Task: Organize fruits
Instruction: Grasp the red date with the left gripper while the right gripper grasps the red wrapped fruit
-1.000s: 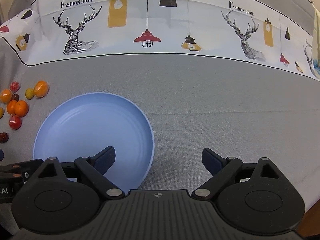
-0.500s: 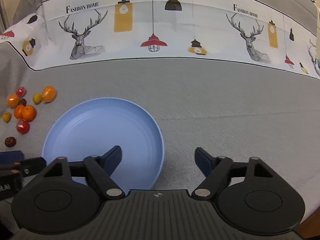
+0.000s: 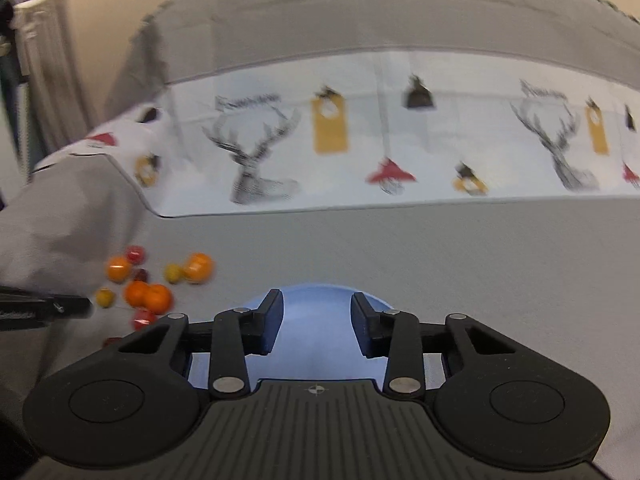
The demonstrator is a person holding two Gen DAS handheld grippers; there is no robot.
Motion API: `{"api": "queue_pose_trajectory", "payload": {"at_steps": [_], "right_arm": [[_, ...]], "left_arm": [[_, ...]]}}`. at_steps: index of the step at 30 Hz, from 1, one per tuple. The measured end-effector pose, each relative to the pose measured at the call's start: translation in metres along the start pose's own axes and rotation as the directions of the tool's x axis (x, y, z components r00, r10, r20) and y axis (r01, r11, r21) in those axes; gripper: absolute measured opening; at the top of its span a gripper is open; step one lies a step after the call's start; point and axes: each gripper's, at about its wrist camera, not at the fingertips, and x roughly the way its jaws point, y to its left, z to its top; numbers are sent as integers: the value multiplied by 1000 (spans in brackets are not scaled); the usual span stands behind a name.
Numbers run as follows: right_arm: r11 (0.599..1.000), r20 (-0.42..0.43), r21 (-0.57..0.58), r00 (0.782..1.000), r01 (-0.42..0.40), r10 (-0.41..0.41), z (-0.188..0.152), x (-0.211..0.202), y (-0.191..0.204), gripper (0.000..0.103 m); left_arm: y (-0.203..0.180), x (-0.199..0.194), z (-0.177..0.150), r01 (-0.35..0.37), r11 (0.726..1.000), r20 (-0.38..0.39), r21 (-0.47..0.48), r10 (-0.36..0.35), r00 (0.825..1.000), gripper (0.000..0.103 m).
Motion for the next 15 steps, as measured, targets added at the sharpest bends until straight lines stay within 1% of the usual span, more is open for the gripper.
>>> {"api": "queue_pose_trajectory", "payload": {"at_steps": [3, 4, 6, 8, 9, 10, 11, 15], "right_arm": [[998, 3, -50, 999, -35, 35, -1, 0, 13, 39], [997, -3, -64, 999, -41, 41, -1, 2, 17, 39], [995, -20, -77, 998, -69, 67, -2, 5, 24, 40], [992, -36, -85, 995, -91, 89, -2, 9, 31, 40], [991, -44, -89, 994, -99, 96, -3, 11, 34, 40], [990, -49, -91, 994, -106, 101, -2, 14, 36, 40], [990, -52, -92, 993, -110, 106, -3, 15, 39, 40], [984, -82, -95, 986, -151, 144, -4, 26, 51, 41]], "left_arm": [[7, 11, -2, -48, 998, -22, -47, 47, 999, 6], [8, 15, -2, -49, 998, -37, -50, 47, 998, 7], [3, 29, -2, -58, 997, -93, -43, 54, 994, 11], [4, 43, -2, -95, 995, -143, -30, 90, 986, 22], [5, 52, -3, -124, 992, -170, -20, 119, 978, 39], [5, 56, -4, -144, 989, -188, -16, 138, 972, 47], [6, 61, -5, -156, 988, -202, -11, 151, 968, 48], [13, 70, -11, -166, 986, -250, 10, 163, 954, 48]]}}
